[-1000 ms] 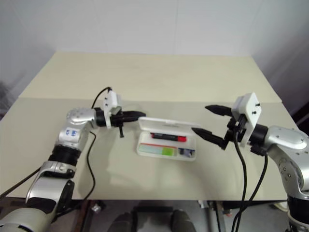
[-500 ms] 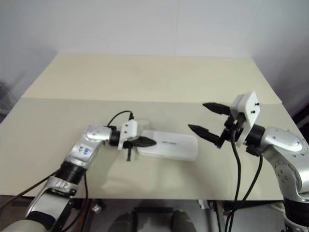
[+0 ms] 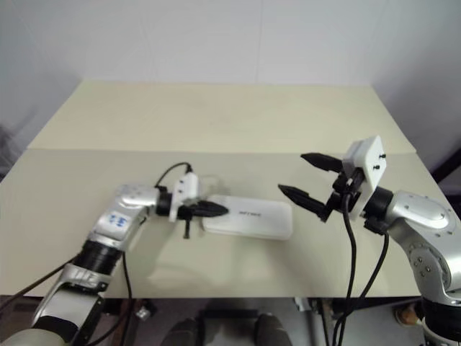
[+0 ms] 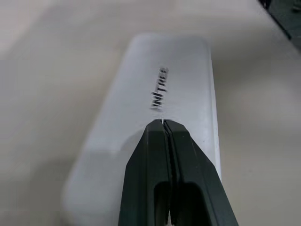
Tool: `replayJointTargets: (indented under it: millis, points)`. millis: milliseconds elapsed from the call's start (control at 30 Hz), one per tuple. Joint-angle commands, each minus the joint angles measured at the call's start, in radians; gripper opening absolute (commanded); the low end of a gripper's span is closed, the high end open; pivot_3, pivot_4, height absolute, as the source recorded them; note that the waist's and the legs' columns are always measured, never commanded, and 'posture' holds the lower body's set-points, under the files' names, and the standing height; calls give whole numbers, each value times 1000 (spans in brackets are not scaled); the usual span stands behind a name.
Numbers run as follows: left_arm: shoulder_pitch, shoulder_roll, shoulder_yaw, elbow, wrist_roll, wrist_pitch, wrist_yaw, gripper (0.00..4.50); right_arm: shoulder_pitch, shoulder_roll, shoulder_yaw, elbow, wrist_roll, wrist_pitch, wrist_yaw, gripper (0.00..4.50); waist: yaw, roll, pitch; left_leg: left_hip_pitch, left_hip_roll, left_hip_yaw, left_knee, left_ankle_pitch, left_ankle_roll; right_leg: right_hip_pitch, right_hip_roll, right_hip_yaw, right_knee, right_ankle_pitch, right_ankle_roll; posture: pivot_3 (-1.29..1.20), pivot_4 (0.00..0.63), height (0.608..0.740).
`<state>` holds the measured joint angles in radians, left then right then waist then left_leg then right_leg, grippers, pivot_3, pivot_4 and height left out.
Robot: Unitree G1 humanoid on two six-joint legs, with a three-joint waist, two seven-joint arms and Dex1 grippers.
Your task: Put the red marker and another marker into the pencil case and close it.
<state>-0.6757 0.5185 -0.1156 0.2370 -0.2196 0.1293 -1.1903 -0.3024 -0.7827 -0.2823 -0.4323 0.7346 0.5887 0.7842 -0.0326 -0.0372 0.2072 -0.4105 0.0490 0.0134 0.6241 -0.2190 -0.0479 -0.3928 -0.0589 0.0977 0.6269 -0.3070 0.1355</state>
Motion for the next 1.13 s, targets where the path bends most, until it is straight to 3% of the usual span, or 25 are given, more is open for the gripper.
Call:
replayJointTargets:
  millis: [33,167,233,467,633,667,900,1133]
  points:
    - [-6,42,111,-25,-95,-18,-24,30,-13,2,-4,33,-16,-40,28,4500,2,0,0,0,0,0,0,0,0,0,0,0,0,0,0,0,150,740]
    - [19,85,207,-90,-160,60,28,30,-10,13,-7,72,-40,-74,39,4500,3,0,0,-1,0,0,-2,0,0,0,0,0,-1,1,3,0,150,740]
    - [48,107,232,-126,-176,94,46,408,-20,22,-18,92,-37,-87,41,4500,3,0,0,0,0,0,-3,0,0,0,0,0,-1,1,3,0,150,740]
    - [132,131,270,-207,-204,104,81,2535,-24,-2,-15,113,-44,-95,83,4500,3,0,0,0,0,0,-3,0,0,-1,0,-1,-1,1,3,0,150,740]
    - [137,135,284,-211,-202,104,114,4338,-31,-27,8,155,-87,-125,152,4500,2,0,0,0,0,0,-3,0,0,-1,0,-1,-1,1,3,0,150,740]
    - [134,134,280,-213,-197,101,119,4485,-28,-34,14,165,-96,-132,172,4500,2,0,0,0,0,0,-3,0,0,-1,0,-1,-2,1,3,0,150,740]
    - [108,138,248,-197,-181,95,116,4485,27,-80,33,168,-158,-193,275,4500,3,0,0,0,0,0,-4,0,0,-1,0,-1,-2,1,3,0,150,740]
    - [150,146,237,-234,-195,120,108,4485,16,-54,49,174,-177,-210,253,4500,-1,0,0,0,0,1,-4,-1,-1,-1,0,0,-3,1,3,0,150,740]
